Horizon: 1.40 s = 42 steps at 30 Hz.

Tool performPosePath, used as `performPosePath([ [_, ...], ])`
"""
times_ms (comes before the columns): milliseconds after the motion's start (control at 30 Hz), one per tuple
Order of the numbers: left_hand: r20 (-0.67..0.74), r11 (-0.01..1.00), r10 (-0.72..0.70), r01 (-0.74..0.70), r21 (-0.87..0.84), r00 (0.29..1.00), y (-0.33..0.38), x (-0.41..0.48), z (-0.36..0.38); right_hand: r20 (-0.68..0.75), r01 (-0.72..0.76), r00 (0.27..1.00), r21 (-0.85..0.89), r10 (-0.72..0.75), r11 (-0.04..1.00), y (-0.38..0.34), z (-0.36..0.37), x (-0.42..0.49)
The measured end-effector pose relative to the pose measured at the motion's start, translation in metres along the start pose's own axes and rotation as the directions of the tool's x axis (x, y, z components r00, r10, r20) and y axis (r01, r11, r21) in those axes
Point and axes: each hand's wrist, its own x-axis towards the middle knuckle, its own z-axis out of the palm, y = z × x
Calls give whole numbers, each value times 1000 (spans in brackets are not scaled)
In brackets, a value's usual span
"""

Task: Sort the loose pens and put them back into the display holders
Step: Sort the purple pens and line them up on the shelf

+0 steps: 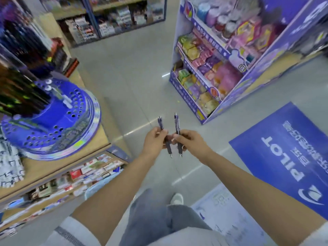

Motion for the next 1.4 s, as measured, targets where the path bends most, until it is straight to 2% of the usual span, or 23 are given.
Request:
performPosePath([
  [133, -76, 997, 34, -29, 65, 997, 27, 49, 4, 19, -6, 1000, -20, 6, 1000, -16, -23, 57],
  [233, -138, 993, 49, -34, 113, 989, 46, 100, -5, 99, -11, 995, -28, 13, 1000, -41, -30, 112],
  [533, -312, 997, -21, -5, -82, 950, 143, 257, -61, 137, -17, 990, -68, 26, 998, -133, -27, 313],
  [667, -447, 995, -1, -43, -87, 895, 184, 310, -98, 181, 3, 983, -138, 22, 990, -182, -10, 395],
  [833, -588, 977, -57, -76, -198, 807, 220, 367, -149, 367, 117, 930, -239, -22, 964, -245, 31, 483],
  [1000, -736, 939, -153, -134, -315, 659, 253, 403, -193, 593, 237, 805, -337, 10, 911, -290, 84, 573],
  [1100, -823, 920, -198, -189, -343, 532, 271, 419, -214, 750, 312, 658, -346, 61, 885, -320, 117, 612],
  [1200, -864, 871, -299, -253, -420, 404, 282, 433, -236, 837, 381, 537, -357, 111, 853, -349, 148, 638],
  [1300, -853, 809, -406, -306, -502, 327, 293, 442, -252, 899, 458, 412, -345, 148, 819, -368, 180, 656],
  [1400, -862, 790, -423, -352, -502, 280, 306, 449, -266, 944, 515, 273, -304, 183, 801, -377, 213, 671],
])
